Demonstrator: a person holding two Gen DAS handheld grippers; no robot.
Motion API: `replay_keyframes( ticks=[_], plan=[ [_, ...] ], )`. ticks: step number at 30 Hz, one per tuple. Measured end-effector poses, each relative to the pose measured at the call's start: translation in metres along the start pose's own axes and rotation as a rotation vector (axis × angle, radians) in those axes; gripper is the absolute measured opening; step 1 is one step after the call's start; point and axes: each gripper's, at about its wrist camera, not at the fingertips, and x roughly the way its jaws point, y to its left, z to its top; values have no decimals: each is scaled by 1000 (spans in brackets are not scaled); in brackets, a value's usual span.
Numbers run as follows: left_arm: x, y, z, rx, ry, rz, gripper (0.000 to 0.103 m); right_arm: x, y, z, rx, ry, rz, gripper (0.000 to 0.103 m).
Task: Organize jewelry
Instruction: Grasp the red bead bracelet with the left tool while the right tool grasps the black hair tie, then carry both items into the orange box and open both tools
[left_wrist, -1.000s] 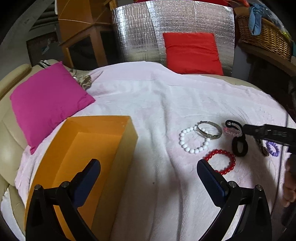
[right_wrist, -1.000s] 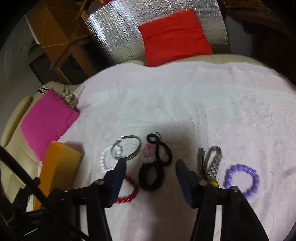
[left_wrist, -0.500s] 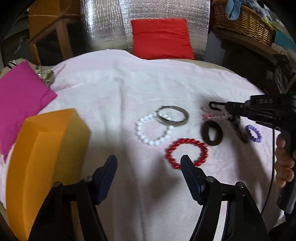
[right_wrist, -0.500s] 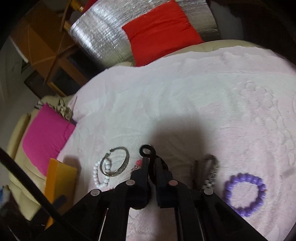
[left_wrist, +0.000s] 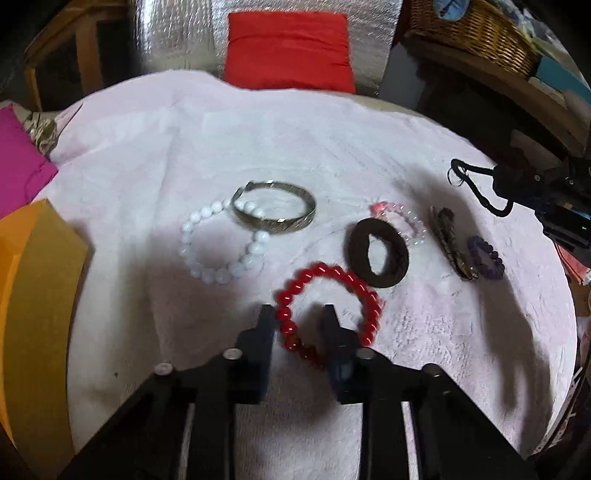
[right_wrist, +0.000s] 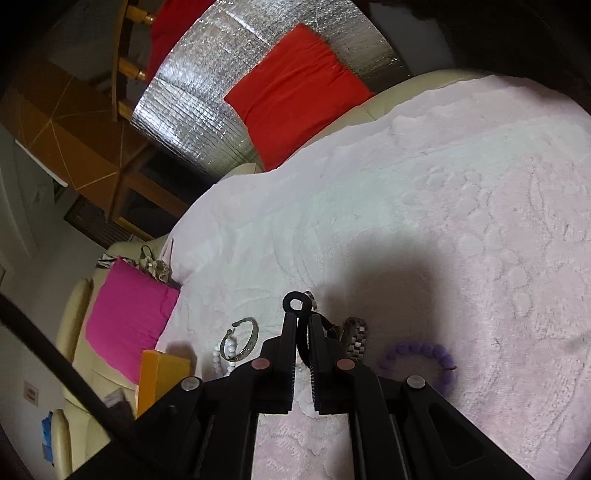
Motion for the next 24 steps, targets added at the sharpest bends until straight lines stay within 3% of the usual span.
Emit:
replay_keyframes(
  ticks=[2, 9, 24],
  plan=[
    [0, 1, -1, -8, -2, -26, 10, -3, 0, 1, 2, -6, -1, 7],
    [-10, 1, -1, -9, -22, -24, 10, -9, 0, 1, -5, -23, 9, 7],
    [-112, 33, -16, -72, -220, 29, 9, 11, 58, -27, -106, 27, 112, 7]
  ],
)
